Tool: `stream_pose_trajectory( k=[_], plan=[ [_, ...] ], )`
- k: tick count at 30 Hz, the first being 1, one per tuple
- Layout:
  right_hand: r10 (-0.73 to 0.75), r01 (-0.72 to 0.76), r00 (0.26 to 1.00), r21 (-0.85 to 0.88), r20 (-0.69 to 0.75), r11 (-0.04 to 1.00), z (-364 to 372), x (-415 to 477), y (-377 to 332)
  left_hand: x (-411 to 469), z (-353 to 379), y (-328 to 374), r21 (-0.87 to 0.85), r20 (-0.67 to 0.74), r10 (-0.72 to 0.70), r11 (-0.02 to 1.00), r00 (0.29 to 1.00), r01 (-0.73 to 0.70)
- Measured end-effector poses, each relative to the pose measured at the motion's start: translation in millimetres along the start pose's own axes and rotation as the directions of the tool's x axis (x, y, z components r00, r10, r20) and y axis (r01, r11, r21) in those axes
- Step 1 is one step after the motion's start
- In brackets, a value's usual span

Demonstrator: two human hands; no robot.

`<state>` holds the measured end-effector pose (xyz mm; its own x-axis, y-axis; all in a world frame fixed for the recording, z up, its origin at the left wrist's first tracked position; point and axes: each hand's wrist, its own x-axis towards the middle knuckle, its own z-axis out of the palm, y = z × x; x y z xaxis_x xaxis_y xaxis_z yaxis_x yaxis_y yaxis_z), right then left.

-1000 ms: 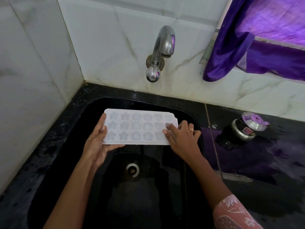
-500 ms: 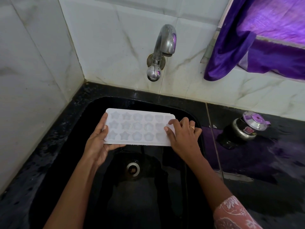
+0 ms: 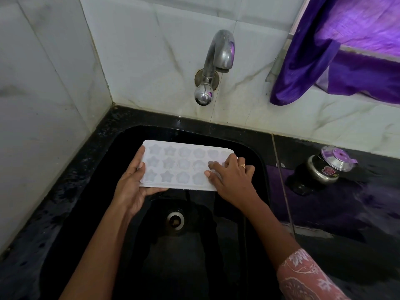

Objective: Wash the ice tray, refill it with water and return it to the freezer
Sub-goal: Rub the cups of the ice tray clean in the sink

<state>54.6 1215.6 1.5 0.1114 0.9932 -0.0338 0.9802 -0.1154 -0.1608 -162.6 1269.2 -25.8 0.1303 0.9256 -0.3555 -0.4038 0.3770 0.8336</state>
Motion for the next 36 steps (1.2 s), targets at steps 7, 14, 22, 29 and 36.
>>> stream_pose_trajectory(
  k=[7,14,22,29,36],
  plan=[
    [0.027,-0.027,0.999,-0.014,-0.025,1.0,3.1,0.8,4.8,1.4,-1.0,-0.4,-0.003,-0.005,0.014,1.0,1.0,-0.014],
    [0.035,-0.036,0.999,-0.04,-0.018,0.999,1.5,2.3,1.6,1.1,-0.8,-0.6,-0.01,-0.012,0.009,1.0,1.0,-0.009],
    [0.019,-0.019,1.0,-0.018,0.001,1.0,-0.2,1.5,-1.6,0.2,1.8,0.2,-0.012,-0.01,0.02,1.0,1.0,-0.02],
    [0.04,-0.038,0.994,0.027,-0.103,0.999,-3.4,0.1,0.4,0.9,1.0,1.2,-0.001,-0.007,0.007,1.0,1.0,-0.007],
    [-0.085,0.085,0.996,-0.004,-0.014,0.996,-8.1,4.7,-20.5,-0.1,4.3,-1.0,0.0,-0.01,0.015,1.0,1.0,-0.015]
  ],
)
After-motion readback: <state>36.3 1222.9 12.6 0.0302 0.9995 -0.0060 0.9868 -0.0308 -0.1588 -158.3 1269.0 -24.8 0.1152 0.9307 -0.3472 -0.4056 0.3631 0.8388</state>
